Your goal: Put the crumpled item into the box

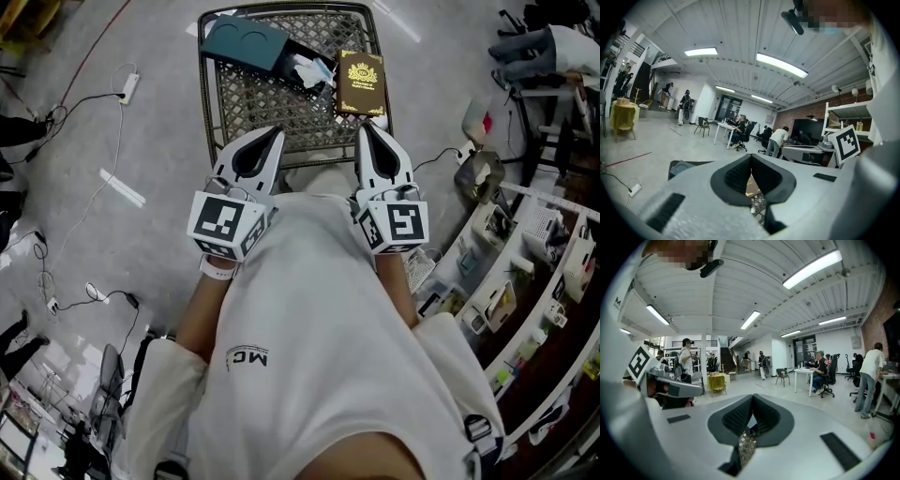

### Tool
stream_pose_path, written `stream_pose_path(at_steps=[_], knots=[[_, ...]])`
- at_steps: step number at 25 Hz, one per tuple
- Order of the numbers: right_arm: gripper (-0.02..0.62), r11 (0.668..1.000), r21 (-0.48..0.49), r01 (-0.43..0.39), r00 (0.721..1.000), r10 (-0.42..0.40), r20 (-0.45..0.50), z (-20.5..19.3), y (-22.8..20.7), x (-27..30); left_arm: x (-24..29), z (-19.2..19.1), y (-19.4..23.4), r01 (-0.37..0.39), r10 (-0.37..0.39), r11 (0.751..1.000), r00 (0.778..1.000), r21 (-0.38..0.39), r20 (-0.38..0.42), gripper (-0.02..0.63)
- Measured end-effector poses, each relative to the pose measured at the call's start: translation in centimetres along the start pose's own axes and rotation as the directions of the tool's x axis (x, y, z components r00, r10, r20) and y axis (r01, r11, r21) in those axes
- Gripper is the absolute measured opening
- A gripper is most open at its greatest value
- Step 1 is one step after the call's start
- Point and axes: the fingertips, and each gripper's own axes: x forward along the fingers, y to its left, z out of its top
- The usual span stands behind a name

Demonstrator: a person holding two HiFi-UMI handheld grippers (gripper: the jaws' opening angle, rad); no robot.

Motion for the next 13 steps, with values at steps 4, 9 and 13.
stream_pose_path(at_steps=[4, 9, 13], knots=[[0.017, 1.0, -0.006, 0.018, 1.0, -0.018, -0.011, -0.1, -0.3, 0.0, -0.1, 0.1, -0.1, 0.004, -0.004, 1.0, 1.0, -0.002, 0.007, 0.025], [0.017, 1.0, -0.008, 0.009, 1.0, -0.009, -0.008, 0.1, 0.1, 0.2, -0.3, 0.1, 0.6, -0.008, 0.008, 1.0, 1.0, -0.011, 0.011, 0.025], [0.017, 1.0, -0.01, 0.004, 1.0, -0.004, -0.012, 0.3, 0.6, 0.2, -0.8, 0.2, 1.2, -0.013, 0.014, 1.0, 1.0, -0.018, 0.012, 0.025]])
